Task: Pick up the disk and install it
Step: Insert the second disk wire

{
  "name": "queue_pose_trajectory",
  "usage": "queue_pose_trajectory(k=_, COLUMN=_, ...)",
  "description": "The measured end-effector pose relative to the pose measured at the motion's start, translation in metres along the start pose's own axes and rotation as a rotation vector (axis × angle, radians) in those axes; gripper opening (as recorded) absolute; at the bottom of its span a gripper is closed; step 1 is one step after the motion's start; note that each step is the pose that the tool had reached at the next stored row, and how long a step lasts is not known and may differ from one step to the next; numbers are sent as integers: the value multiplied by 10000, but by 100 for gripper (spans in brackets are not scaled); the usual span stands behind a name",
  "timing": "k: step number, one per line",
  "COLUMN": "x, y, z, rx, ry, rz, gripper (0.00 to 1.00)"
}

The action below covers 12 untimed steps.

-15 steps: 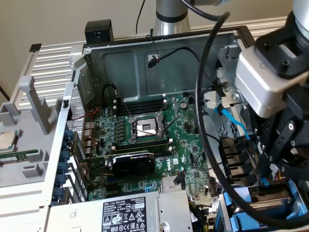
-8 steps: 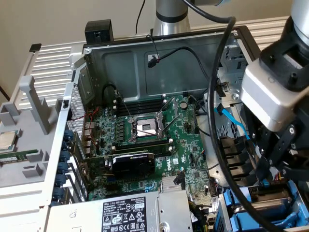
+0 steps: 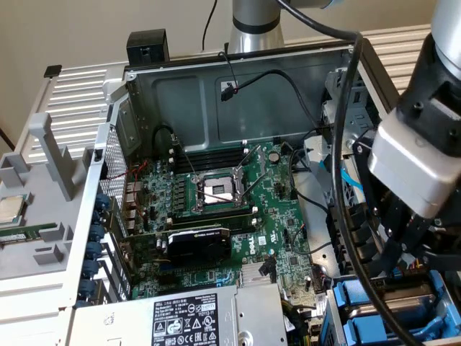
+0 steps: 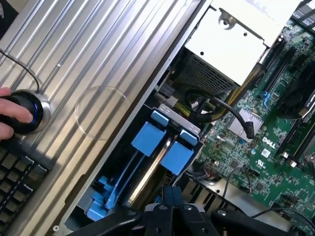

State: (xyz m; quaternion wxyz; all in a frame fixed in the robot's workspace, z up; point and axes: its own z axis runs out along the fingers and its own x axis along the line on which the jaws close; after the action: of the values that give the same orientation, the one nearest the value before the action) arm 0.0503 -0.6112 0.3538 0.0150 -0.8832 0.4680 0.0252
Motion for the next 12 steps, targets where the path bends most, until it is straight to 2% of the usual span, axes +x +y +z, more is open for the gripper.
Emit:
queue_pose_trajectory(k=5, x=1, y=0, z=8, rx=-52, ry=-2, rz=-914, gripper=11)
queue_pose_trajectory(k=7, x=1, y=0, z=9, rx=-49, ry=-3, rz=-1282, gripper=11)
queue_pose_trajectory(k=8, x=1, y=-1, z=8, rx=-19, ry=-1, rz=-1430, gripper=11)
queue_pose_trajectory(k=10, x=1, y=0, z=8, rx=115, ry=27, rz=-1666, gripper=11)
queue_pose_trajectory(k=12, x=0, y=0, z=7, rx=218, ry=48, rz=-1924, gripper=11)
